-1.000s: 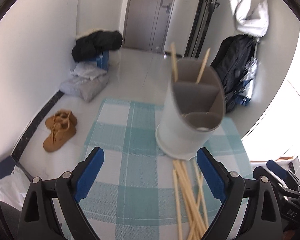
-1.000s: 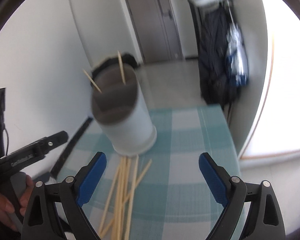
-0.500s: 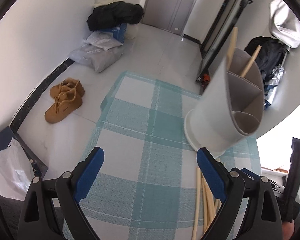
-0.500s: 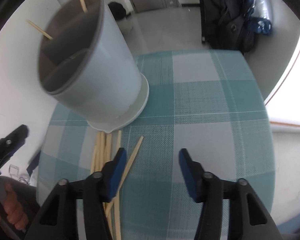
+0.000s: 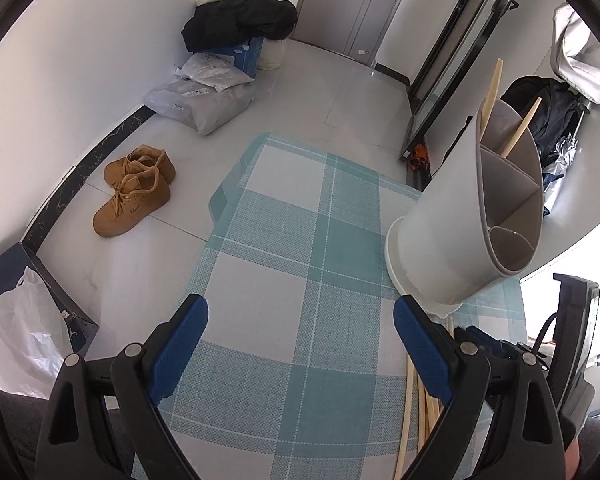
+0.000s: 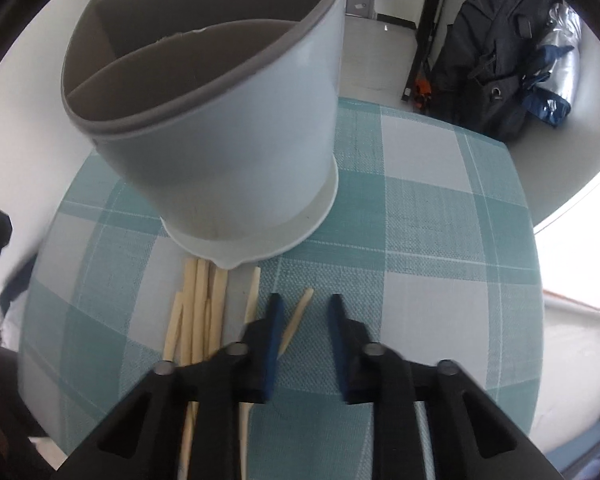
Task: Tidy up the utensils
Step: 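Lower the right gripper to the chopstick pile and grasp a chopstick, then lower the left gripper to the pile and grasp a chopstick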
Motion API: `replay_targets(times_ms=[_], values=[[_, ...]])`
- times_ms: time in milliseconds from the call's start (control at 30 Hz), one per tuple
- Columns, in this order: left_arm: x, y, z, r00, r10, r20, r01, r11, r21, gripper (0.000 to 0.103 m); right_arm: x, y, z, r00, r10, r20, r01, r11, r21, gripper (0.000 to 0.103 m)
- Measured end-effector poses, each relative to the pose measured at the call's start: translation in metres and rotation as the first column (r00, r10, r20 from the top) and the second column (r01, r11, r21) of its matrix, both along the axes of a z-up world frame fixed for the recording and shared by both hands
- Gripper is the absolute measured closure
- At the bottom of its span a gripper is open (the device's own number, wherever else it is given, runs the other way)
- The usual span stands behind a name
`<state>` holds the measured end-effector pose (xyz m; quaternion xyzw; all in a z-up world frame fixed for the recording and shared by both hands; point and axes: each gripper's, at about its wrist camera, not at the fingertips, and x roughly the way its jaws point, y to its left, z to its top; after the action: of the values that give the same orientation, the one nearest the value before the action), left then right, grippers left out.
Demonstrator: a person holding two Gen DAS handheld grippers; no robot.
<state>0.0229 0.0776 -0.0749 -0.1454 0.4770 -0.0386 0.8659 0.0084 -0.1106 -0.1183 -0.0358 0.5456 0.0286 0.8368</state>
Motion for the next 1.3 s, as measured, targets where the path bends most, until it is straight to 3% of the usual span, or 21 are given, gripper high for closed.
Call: replay_targets(times_ms=[233, 367, 733, 1033, 1300], values=[[-0.002, -0.003, -0.001, 1.000, -0.011, 0.003, 0.011, 0.999, 0.035, 0.012, 0.000, -0.021, 0.001, 0.995, -0.094, 0.034, 0.089, 0.989, 0.118, 0.098], [-0.002, -0.005, -0.003, 1.000, -0.019, 0.000, 0.019, 0.998, 0.053, 0.012, -0.006, -0.038, 0.013, 0.984, -0.145, 0.099, 0.125, 0.976, 0.181, 0.098], [-0.005, -0.028, -0.016, 0.992, -0.110, -0.064, 0.114, 0.992, 0.052, 0.012, -0.022, -0.061, 0.059, 0.953, -0.144, 0.266, 0.091, 0.975, 0.201, 0.099], [-0.014, -0.050, -0.025, 0.976, -0.187, -0.111, 0.193, 0.980, 0.053, 0.012, -0.036, -0.074, 0.097, 0.883, -0.153, 0.444, 0.036, 0.965, 0.261, 0.100], [-0.021, -0.068, -0.028, 0.959, -0.250, -0.135, 0.259, 0.964, 0.055, 0.012, -0.051, -0.068, 0.115, 0.830, -0.103, 0.548, -0.034, 0.972, 0.234, 0.100]])
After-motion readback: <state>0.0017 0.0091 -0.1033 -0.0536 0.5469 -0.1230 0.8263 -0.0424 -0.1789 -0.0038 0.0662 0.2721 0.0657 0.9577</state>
